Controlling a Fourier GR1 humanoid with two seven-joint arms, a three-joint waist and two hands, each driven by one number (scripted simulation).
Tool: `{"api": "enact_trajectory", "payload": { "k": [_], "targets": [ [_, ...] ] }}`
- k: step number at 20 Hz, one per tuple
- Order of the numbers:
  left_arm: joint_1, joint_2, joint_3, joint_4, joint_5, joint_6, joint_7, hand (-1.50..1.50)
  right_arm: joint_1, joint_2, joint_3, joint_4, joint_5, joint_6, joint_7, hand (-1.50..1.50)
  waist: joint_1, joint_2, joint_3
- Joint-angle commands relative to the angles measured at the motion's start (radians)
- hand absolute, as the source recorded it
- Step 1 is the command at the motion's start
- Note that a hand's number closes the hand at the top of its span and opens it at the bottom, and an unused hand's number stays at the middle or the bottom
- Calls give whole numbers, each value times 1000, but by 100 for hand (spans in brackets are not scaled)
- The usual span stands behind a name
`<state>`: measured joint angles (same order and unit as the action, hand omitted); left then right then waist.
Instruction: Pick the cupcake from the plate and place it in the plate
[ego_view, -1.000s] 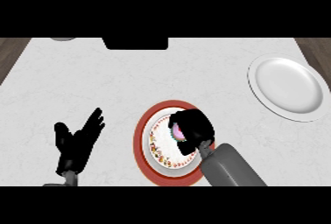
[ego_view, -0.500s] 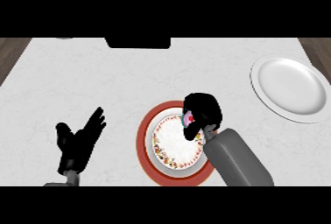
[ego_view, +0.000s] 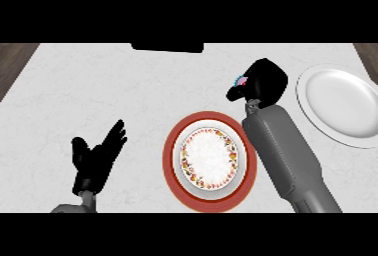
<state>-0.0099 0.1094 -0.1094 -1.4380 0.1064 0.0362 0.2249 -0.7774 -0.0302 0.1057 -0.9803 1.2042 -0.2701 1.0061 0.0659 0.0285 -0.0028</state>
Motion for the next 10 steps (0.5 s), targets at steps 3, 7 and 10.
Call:
{"api": "enact_trajectory", "payload": {
  "k": [3,7,10],
  "targets": [
    [-20,-16,-26,0,-13,3,21,0,-139,-13,-64,99,241,-254,260,150,13,-1,2],
    [-9,-5,-13,13,-10,-5,-1,0,-173,-15,-132,122,350,-363,326,150,11,0,2],
    [-13,-11,-11,27,-18,8,-5,0,-164,-30,-200,135,415,-432,352,150,-3,1,2]
  ]
}}
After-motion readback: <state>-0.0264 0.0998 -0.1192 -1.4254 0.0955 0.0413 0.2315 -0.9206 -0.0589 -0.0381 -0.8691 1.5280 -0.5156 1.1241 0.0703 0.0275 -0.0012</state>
